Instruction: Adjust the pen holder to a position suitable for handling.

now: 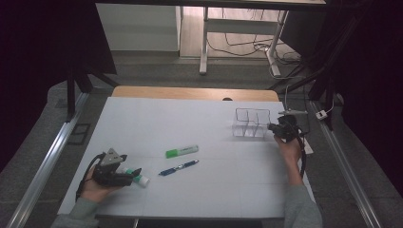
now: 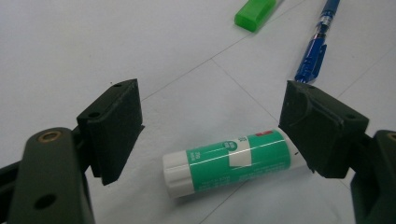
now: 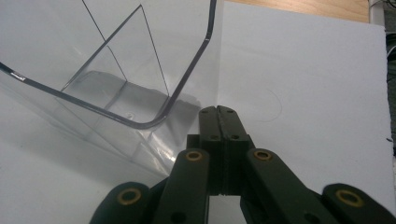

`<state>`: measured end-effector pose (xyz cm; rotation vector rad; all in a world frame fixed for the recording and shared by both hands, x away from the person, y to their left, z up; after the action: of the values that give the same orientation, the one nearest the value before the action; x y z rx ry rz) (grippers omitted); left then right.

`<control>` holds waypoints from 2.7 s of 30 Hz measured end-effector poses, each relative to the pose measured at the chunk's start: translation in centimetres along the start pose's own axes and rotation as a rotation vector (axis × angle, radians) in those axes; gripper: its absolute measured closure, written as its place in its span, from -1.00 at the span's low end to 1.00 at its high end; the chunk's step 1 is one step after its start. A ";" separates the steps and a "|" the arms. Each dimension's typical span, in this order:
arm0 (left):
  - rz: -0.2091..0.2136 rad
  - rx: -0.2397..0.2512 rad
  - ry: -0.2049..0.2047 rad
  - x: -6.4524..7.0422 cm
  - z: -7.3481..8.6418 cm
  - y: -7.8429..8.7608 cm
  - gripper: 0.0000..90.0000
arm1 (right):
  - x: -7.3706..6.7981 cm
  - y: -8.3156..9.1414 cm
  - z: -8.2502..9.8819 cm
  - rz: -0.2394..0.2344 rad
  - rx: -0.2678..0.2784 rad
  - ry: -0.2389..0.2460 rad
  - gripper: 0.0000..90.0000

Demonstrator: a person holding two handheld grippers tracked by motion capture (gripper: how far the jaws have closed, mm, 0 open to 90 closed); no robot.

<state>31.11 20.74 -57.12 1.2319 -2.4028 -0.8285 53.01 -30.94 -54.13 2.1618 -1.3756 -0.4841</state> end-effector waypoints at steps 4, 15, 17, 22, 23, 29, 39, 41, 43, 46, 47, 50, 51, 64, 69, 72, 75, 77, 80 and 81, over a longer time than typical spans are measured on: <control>0.000 0.002 0.000 0.0 0.0 0.0 -0.53 | -0.1 -0.1 -0.1 0.005 0.006 -0.009 0.99; 0.005 0.003 -0.002 0.0 0.0 0.0 -0.54 | -1.6 -0.7 -0.4 -0.010 0.006 0.002 0.99; 0.005 0.002 -0.003 0.0 0.0 0.0 -0.54 | -1.7 -0.8 -0.4 -0.012 0.005 0.004 0.99; 0.005 0.007 -0.002 -0.1 0.0 0.1 -0.54 | -2.2 -1.0 -0.5 -0.022 0.003 0.006 0.99; 0.004 0.007 -0.001 -0.1 0.0 0.1 -0.54 | -2.4 -1.1 -0.6 -0.021 0.001 0.009 0.99; 0.004 0.004 -0.007 0.0 0.0 0.1 -0.54 | -3.1 -1.5 -0.8 -0.019 0.000 0.009 0.99; 0.005 0.003 -0.008 0.0 0.0 0.1 -0.54 | -4.3 -2.2 -1.1 -0.036 -0.002 0.020 0.99; 0.005 0.002 -0.008 0.0 0.0 0.0 -0.54 | -4.6 -2.3 -1.1 -0.040 -0.002 0.023 0.99; 0.004 0.001 -0.009 0.0 0.0 0.0 -0.54 | -4.8 -2.4 -1.2 -0.043 -0.002 0.025 0.99; 0.014 0.003 -0.004 0.0 0.0 0.1 -0.54 | -5.1 -2.6 -1.2 -0.046 -0.005 0.026 0.99; 0.024 0.011 0.003 0.1 -0.1 0.1 -0.54 | -5.2 -2.6 -1.2 -0.046 -0.007 0.028 0.99; 0.026 0.020 0.011 0.0 -0.2 0.3 -0.54 | -5.6 -2.8 -1.2 -0.052 -0.009 0.030 0.99; 0.026 0.022 0.012 0.0 -0.2 0.3 -0.54 | -5.9 -2.9 -1.2 -0.056 -0.011 0.034 0.99; 0.018 0.005 -0.003 0.0 -0.1 0.1 -0.54 | -7.4 -3.7 -1.5 -0.071 -0.018 0.062 0.99; 0.018 0.003 -0.005 0.0 0.0 0.0 -0.54 | -8.2 -4.0 -1.6 -0.078 -0.017 0.069 0.99; 0.018 0.002 -0.006 0.0 0.0 0.0 -0.54 | -8.7 -4.2 -1.7 -0.087 -0.018 0.082 0.99; 0.017 0.001 -0.007 0.0 0.0 0.0 -0.54 | -9.3 -4.4 -1.8 -0.096 -0.017 0.092 0.99; 0.019 0.001 -0.007 0.1 0.0 0.0 -0.54 | -9.6 -4.6 -1.9 -0.103 -0.016 0.094 0.99; 0.018 0.001 -0.008 0.0 0.0 0.1 -0.54 | -10.0 -4.9 -1.9 -0.102 -0.020 0.104 0.99; 0.017 0.000 -0.006 0.0 0.0 0.0 -0.54 | -10.0 -5.0 -1.9 -0.103 -0.021 0.104 0.99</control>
<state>31.06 20.74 -57.09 1.2089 -2.4150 -0.8288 53.43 -19.69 -55.45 2.2163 -1.2034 -0.4168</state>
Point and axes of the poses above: each handheld gripper's, and its own axes: y roughly backward along the jaws, z roughly out of its underside, x roughly to its right, the point moved 8 cm from there along -y, roughly forward along the jaws, and after that the axes turned 4 degrees about x, right-handed, at the moved point
